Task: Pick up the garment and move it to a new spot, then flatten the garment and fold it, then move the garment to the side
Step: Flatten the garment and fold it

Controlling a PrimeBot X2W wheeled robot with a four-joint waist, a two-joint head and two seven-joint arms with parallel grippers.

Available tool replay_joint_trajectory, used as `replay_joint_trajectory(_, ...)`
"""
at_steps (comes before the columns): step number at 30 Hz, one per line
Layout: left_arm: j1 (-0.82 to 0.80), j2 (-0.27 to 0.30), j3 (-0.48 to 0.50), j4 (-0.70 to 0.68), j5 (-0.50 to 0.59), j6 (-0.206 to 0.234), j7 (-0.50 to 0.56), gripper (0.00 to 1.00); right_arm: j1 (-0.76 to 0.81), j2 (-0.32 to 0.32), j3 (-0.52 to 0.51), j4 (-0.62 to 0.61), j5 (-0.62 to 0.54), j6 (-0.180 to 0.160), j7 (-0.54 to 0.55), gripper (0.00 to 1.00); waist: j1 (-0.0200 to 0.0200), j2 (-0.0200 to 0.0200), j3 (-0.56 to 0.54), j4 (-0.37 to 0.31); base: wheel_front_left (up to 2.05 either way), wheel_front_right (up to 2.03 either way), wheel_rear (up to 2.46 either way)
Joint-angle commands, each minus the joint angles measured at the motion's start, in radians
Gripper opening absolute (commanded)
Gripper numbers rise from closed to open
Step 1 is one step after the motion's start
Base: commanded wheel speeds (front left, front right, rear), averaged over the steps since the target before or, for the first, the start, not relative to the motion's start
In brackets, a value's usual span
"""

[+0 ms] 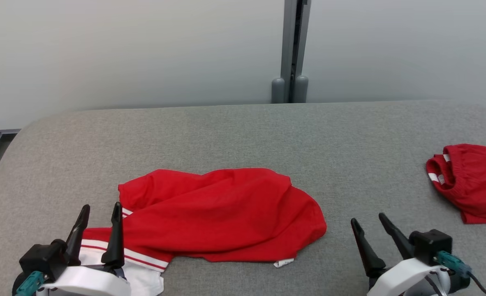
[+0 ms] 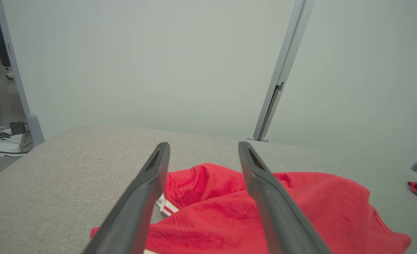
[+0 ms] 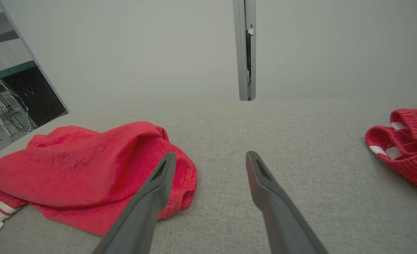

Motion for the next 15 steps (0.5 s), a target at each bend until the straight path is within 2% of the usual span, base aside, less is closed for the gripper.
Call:
replay_joint_trajectory(1,-0.027,-0.006,-0.012,0.002,0.014,-0.010,-0.008,1.00,-0.035,-0.019,0.033,0.048,0.027,0.000,0.041,1.00,0.0000,0.0000,0.004,0.022,0.00,0.00,0.00)
replay_joint_trajectory(8,-0.045,-0.030,-0.058,0.027,0.025,-0.037,-0.016,1.00,-0.150,-0.022,0.108,0.231,0.122,0.000,0.155,1.00,0.0000,0.0000,0.017,0.090,0.00,0.00,0.00)
replay_joint_trajectory(15,-0.070,-0.042,-0.080,0.069,0.023,-0.056,-0.020,1.00,-0.247,0.007,0.055,0.422,0.198,0.000,0.300,1.00,0.0000,0.0000,0.040,0.177,0.00,0.00,0.00)
